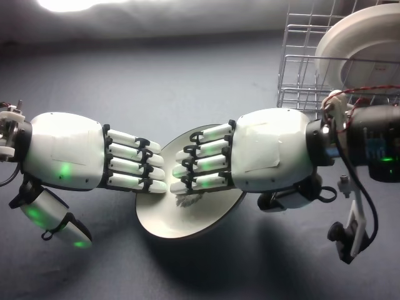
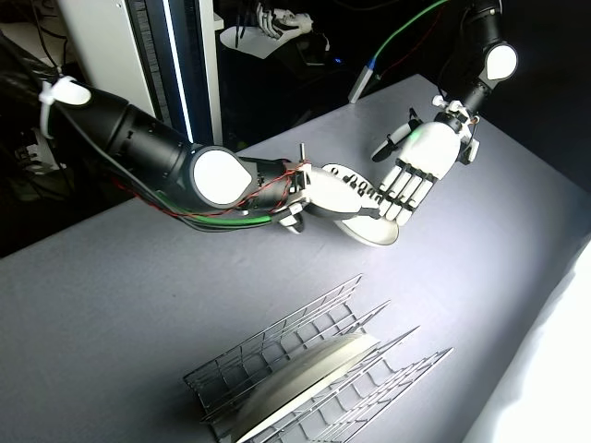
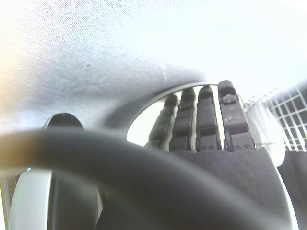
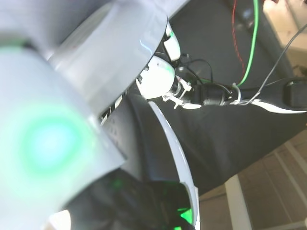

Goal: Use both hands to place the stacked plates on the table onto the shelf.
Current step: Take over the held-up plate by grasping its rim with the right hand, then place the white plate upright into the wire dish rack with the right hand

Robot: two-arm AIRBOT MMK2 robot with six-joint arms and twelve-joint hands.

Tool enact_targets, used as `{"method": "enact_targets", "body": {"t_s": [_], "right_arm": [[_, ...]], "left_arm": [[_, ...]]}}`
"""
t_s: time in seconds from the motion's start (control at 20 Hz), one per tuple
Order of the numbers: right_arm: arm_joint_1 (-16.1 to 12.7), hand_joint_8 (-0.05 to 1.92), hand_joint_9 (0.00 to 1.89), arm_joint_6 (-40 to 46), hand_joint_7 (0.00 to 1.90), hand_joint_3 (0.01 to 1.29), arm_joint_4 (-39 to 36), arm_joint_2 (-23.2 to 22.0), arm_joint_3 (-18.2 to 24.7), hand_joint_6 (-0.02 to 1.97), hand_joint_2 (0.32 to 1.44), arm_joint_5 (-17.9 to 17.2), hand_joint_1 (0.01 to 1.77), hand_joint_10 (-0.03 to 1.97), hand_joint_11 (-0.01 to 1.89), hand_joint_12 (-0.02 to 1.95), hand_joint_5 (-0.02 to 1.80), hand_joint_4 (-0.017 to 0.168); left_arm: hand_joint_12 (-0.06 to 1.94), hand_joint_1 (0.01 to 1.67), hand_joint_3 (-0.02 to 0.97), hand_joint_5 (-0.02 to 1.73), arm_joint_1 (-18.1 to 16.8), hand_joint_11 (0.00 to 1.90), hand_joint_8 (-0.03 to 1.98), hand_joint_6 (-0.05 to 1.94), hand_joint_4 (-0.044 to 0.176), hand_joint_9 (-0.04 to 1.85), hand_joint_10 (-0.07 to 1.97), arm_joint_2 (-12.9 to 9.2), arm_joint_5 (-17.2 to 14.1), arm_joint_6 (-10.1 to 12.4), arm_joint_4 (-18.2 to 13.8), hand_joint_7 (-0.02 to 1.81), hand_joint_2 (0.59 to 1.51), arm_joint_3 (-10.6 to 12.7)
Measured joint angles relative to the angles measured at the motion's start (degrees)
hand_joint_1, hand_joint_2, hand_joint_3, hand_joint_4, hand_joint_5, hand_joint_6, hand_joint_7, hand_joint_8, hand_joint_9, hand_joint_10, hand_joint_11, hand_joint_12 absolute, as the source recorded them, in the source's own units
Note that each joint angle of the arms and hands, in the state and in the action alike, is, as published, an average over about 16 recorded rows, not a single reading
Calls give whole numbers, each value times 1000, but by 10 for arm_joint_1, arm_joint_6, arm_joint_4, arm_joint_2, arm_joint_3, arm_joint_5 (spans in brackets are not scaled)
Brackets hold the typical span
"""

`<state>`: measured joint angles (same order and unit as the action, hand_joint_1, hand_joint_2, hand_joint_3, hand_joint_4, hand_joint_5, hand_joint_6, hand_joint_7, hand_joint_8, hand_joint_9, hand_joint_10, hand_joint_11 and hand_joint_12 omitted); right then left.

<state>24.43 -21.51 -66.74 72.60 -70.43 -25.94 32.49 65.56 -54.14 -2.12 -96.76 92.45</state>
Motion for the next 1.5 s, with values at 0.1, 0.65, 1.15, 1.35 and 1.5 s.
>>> {"method": "enact_targets", "body": {"t_s": [0.1,0.65,1.15,1.35,1.5], "right_arm": [[1,78,277,-2,304,20,7,5,-1,89,1048,2,1141,336,176,914,264,-2],[-8,476,866,-8,810,17,31,5,-2,512,1025,-9,1238,1042,776,1273,683,-10],[-43,767,971,-9,920,15,94,-48,35,865,1000,-9,1282,1130,880,1257,781,-6],[-59,843,970,-9,960,15,148,-72,58,962,1003,-7,1309,1136,865,1270,814,-4],[-70,882,965,-10,987,15,194,-88,73,1035,1009,-5,1326,1145,853,1281,823,-3]], "left_arm": [[-18,22,20,-17,0,13,-1,-37,-12,-17,-26,0,-1,0,0,-2,1160,1],[-3,21,21,-11,-47,17,5,-19,-5,-9,-8,-22,-17,17,-22,7,1160,-3],[10,19,21,6,-142,20,15,4,3,12,6,-87,-41,58,-52,16,1160,-18],[10,19,21,10,-163,21,15,2,2,17,7,-111,-46,76,-60,16,1160,-20],[10,19,21,13,-171,21,15,1,2,20,7,-125,-50,88,-67,16,1160,-19]]}}
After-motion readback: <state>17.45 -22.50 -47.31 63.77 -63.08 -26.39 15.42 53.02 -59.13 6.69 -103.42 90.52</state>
